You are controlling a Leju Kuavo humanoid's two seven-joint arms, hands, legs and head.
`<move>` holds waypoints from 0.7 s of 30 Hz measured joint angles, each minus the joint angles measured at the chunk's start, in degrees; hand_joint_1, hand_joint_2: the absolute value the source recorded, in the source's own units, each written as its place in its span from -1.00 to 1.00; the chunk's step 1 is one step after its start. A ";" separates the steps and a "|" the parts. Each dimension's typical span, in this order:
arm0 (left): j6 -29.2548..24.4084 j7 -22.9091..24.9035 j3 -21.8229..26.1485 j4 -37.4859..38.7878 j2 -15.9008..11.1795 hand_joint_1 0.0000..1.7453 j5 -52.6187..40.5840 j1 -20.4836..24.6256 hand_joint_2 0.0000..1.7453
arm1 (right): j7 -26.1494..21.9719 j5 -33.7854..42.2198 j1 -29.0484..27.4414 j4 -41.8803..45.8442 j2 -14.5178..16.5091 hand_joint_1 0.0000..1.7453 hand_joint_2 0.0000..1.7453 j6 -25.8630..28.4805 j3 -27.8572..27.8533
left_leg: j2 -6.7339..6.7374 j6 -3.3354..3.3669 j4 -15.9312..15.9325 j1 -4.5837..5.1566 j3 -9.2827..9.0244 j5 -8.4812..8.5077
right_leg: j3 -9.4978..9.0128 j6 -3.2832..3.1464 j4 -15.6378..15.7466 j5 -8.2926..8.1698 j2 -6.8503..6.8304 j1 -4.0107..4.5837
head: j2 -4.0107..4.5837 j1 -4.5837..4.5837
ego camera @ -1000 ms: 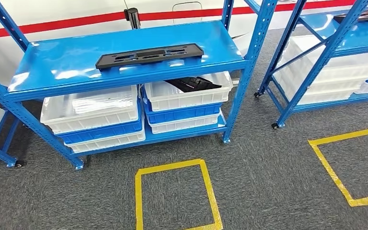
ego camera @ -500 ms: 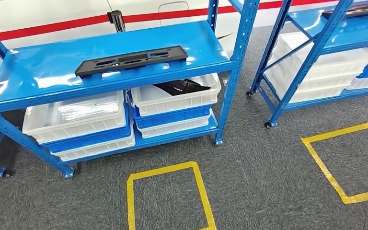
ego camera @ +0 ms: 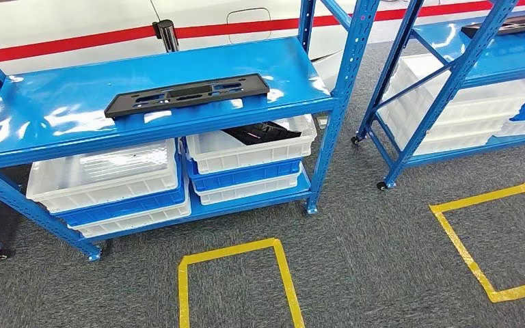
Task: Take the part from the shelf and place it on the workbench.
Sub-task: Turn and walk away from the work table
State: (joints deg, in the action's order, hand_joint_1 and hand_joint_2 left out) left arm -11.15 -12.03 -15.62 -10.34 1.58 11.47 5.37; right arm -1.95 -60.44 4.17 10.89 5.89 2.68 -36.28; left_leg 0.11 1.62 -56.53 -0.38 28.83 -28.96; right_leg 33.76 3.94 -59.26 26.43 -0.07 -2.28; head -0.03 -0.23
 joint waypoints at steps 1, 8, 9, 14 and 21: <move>0.00 0.01 -0.01 0.00 0.00 -1.00 0.00 0.04 -1.00 | 0.00 -0.04 0.03 -0.01 0.03 -1.00 -1.00 -0.03 0.01 | 0.01 -0.30 -0.12 0.08 -0.09 -0.32 | -0.43 -0.58 0.69 0.00 0.06 0.11 | -0.01 -0.08; 0.00 0.26 -0.01 -0.02 0.06 -1.00 -0.03 0.28 -1.00 | 0.02 -0.77 0.14 -0.01 -0.05 -1.00 -1.00 -0.97 0.52 | -0.02 -1.65 -13.17 -0.71 6.73 -6.29 | -1.64 -3.57 0.84 1.21 0.22 0.43 | -0.01 -0.39; 0.00 0.28 -0.01 -0.01 0.06 -1.00 -0.05 0.22 -1.00 | 0.02 -0.96 0.14 0.00 -0.05 -1.00 -1.00 -1.09 0.62 | -0.02 -1.65 -16.18 -0.73 8.85 -6.82 | -1.84 -3.77 0.84 1.38 0.22 0.59 | -0.01 -0.41; 0.01 0.13 -0.02 -0.01 -0.07 -1.00 -0.19 0.29 -1.00 | 0.02 -1.87 0.21 0.03 0.05 -1.00 -1.00 -1.57 1.27 | 0.66 0.58 -5.86 -0.04 6.96 2.25 | -3.31 -3.87 0.94 2.52 0.20 1.29 | -0.01 -0.37; -0.09 0.14 -0.01 -0.02 -0.07 -1.00 -0.50 0.64 -1.00 | 0.02 -2.19 0.74 0.12 0.13 -1.00 -1.00 -1.98 1.63 | 0.34 1.89 0.01 0.15 4.07 3.74 | -2.67 -2.77 -1.83 4.94 -0.53 1.70 | -0.01 -0.25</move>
State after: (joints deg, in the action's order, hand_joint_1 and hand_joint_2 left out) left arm -11.24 -11.89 -15.63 -10.36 1.51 10.98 6.00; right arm -1.92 -62.63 4.91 11.01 6.02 0.69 -34.65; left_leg 0.45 3.51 -56.52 -0.23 32.91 -25.22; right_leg 31.09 1.17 -61.09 31.37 -0.60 -0.59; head -0.04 -0.48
